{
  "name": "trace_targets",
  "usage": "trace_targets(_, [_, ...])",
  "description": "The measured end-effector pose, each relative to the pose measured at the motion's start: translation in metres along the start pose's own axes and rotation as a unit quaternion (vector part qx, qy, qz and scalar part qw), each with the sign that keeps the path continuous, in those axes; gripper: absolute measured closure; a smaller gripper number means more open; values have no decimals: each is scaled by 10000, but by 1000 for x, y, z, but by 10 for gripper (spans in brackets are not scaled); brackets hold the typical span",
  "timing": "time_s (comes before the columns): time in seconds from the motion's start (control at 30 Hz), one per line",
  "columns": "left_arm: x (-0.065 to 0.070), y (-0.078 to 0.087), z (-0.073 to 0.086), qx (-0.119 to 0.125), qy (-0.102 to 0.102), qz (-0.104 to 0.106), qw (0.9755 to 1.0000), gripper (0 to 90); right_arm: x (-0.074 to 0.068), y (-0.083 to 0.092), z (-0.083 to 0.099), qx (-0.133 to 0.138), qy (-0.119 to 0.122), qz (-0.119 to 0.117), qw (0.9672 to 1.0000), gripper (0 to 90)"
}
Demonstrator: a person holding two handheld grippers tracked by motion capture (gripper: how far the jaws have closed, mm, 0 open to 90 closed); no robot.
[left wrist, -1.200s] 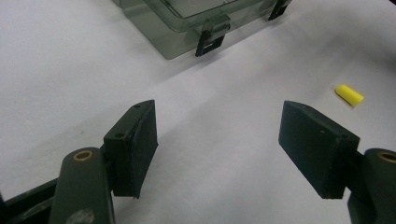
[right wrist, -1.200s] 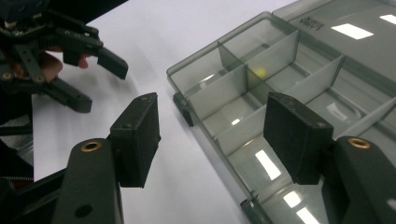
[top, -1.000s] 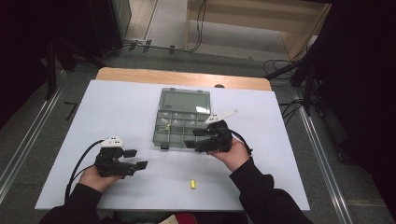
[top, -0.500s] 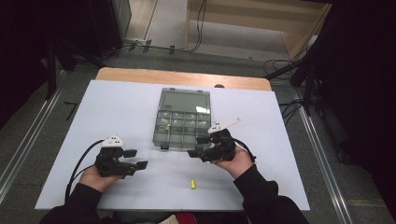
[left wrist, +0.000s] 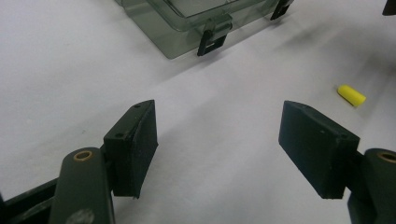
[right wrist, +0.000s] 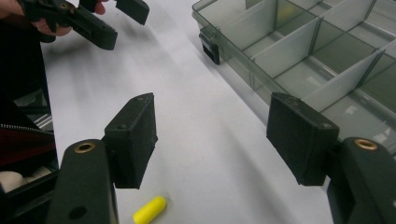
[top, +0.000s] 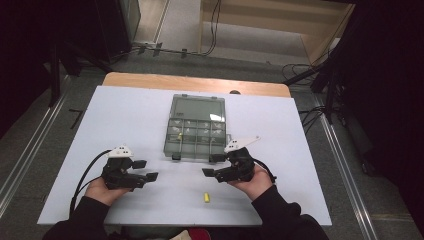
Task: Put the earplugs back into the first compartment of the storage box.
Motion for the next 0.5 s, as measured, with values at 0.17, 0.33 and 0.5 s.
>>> trace_targets(0.17, [-1,0,0,14,-2,-8,10000,281,-3,-1,8,-76,-36,8,10000,317])
trace_targets(0.33, [0,0,0,15,10,-12,10000,281,-6,-3,15,-148,-74,-35,9999,317])
trace_targets(0.5, [0,0,0,10,4,2,10000,281,-9,-7,24,-283,-74,-75,9995,317])
Point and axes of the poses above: each handheld gripper's, and its own axes: y roughly backward along the jaws, z roughly out of its underside, x roughly to its right, the point moved 3 cm from there along -y, roughly forward along the jaws, and after that the axes turned 1 degree about z, right-handed, at the moved point
